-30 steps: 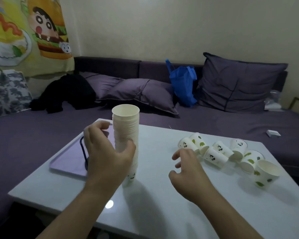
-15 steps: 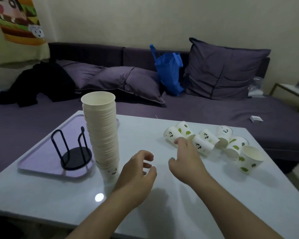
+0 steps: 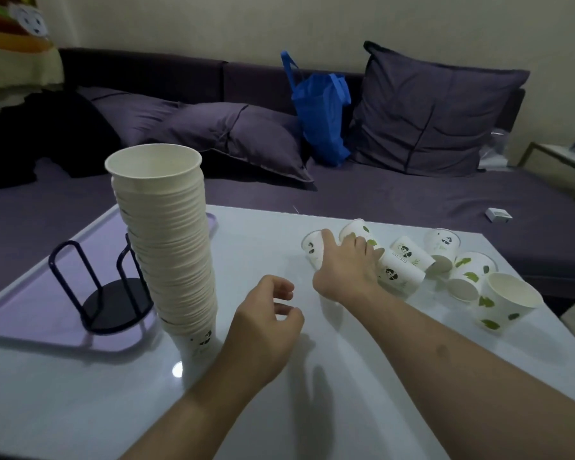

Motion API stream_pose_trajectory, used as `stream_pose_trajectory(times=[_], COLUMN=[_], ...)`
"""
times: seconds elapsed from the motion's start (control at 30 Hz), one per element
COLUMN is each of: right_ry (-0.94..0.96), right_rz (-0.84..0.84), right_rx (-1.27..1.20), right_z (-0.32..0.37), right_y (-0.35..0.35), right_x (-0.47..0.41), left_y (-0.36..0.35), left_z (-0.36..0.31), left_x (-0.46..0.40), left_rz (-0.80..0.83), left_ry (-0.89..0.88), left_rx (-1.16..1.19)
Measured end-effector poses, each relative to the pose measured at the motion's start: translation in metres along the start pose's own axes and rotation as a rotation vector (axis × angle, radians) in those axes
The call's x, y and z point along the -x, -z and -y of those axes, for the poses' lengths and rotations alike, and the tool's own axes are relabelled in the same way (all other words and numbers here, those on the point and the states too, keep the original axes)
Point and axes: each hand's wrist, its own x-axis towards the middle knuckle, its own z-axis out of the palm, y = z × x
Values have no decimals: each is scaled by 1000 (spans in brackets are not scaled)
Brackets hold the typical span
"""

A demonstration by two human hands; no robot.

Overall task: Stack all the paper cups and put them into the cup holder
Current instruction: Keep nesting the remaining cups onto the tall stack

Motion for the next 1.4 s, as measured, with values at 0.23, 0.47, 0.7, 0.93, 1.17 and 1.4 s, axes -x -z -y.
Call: stream_pose_trajectory(times=[0.23, 0.47, 0.7, 0.93, 1.17, 1.4], right_ry=[106, 101, 183, -20, 2, 82], right_rz=[58, 150, 912, 247, -34, 155], right_rx=[-288, -545, -1467, -904, -59, 26], right_z=[-6, 1, -37, -43, -37, -20], right_y=[-14, -15, 27, 31, 23, -2], right_x=[-1, 3, 49, 16, -48, -65], left_y=[2, -2, -3, -7, -5, 0], left_z=[2, 1, -5, 2, 7, 11], left_x=[4, 7, -6, -7, -5, -6], left_rz=[19, -19, 0, 24, 25, 64], left_ry=[57, 148, 361, 344, 272, 236], left_rx=[19, 109, 416, 401, 390, 372])
